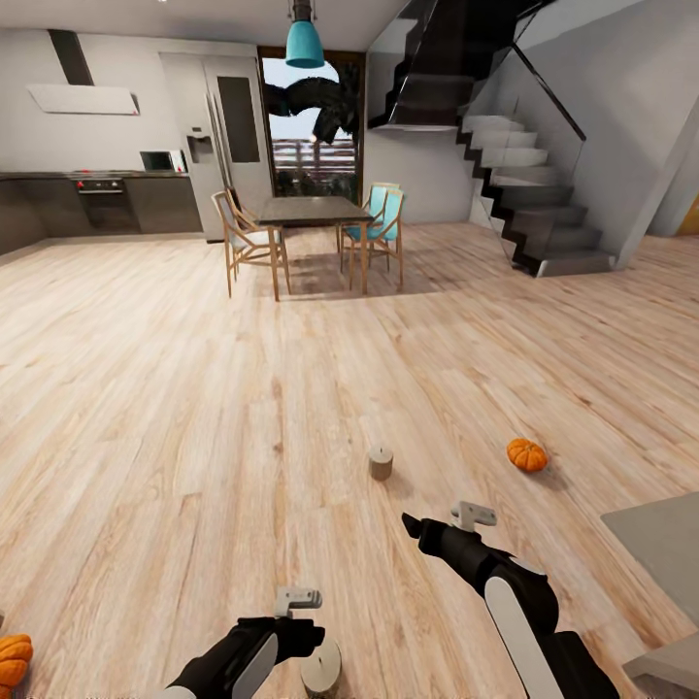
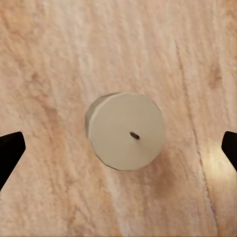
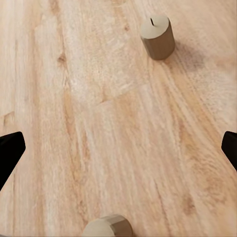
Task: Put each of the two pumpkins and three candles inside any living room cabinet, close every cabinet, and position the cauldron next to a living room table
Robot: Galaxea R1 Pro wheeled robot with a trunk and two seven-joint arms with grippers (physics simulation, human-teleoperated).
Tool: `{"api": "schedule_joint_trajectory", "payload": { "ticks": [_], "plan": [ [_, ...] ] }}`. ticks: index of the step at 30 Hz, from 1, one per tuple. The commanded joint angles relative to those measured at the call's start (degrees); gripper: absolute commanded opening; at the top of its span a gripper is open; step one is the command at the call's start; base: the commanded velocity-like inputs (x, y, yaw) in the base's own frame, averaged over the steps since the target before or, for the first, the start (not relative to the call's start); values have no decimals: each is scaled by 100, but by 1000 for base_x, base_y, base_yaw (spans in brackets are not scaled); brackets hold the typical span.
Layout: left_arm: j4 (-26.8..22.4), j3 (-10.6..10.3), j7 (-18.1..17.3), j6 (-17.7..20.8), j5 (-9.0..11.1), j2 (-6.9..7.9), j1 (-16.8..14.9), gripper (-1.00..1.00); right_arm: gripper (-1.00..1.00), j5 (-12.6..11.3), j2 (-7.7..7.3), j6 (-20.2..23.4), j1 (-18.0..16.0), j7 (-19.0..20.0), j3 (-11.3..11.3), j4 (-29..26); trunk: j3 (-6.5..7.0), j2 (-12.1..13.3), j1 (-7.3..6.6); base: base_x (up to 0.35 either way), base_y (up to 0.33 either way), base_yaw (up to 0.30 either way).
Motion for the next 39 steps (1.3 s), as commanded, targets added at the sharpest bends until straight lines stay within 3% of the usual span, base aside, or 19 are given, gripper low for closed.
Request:
{"api": "schedule_joint_trajectory", "payload": {
  "ticks": [1, 7, 16, 30, 39],
  "plan": [
    [-25, -38, 104, 39, 53, -20, -8, 100, 100, -60, -3, 13, -4, -55, -5, -7, -23, -44, 21, 0, 0, 0],
    [-66, -41, 410, 87, 61, -137, -48, 100, 100, -60, -9, 7, -4, -55, -33, -13, -131, -284, 153, 0, 0, 0],
    [-90, -41, 451, -17, 70, -159, -68, 100, 100, -60, -7, 5, -4, -55, -53, -25, -295, -626, 341, 0, 0, 0],
    [-83, -38, 446, -157, 69, -149, -69, 100, 100, -66, -3, -7, -4, -55, -25, -19, -603, -645, 378, 0, 0, -11],
    [-92, -43, 411, -158, 70, -136, -69, 100, 100, -65, -6, -4, -4, -55, -19, -16, -595, -645, 378, 0, 0, -80]
  ]
}}
